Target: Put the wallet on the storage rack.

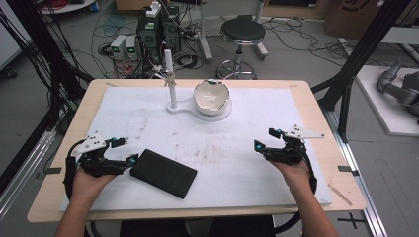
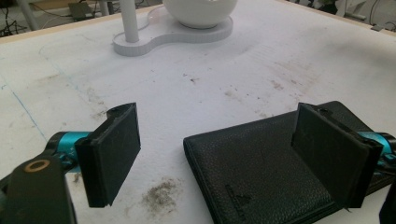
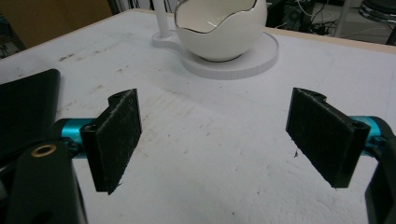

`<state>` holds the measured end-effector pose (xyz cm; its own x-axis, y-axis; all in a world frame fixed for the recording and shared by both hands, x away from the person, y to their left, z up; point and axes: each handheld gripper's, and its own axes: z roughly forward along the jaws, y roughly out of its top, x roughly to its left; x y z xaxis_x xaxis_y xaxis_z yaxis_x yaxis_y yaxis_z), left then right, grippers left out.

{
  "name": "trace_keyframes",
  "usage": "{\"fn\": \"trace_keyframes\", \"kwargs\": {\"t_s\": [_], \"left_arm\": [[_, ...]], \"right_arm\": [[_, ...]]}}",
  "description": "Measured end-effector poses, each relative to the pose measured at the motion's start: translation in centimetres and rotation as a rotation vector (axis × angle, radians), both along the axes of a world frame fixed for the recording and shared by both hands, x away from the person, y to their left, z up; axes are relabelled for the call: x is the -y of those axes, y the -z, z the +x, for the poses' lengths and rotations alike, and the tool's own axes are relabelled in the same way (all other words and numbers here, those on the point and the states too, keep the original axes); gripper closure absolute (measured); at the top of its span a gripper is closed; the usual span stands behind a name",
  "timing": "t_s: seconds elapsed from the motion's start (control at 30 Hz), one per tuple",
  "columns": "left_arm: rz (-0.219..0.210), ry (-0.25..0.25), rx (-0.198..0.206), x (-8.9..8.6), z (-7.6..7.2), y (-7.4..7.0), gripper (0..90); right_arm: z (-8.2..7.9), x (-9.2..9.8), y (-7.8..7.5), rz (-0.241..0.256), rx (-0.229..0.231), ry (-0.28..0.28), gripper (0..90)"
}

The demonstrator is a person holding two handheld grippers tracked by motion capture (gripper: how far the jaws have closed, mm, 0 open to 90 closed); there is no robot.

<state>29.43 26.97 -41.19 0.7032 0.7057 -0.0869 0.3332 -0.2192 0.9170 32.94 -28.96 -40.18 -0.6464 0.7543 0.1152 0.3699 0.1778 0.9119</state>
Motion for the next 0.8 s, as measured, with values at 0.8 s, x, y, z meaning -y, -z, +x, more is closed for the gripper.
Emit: {"fn": "trace_keyframes", "kwargs": {"t_s": [0.8], "left_arm": [[0.001, -0.040, 0.018, -1.7, -1.1, -0.2, 15.5]], "right_arm": [[3.2, -11.1, -0.2, -0.038, -0.065, -0.255, 18.5]]}}
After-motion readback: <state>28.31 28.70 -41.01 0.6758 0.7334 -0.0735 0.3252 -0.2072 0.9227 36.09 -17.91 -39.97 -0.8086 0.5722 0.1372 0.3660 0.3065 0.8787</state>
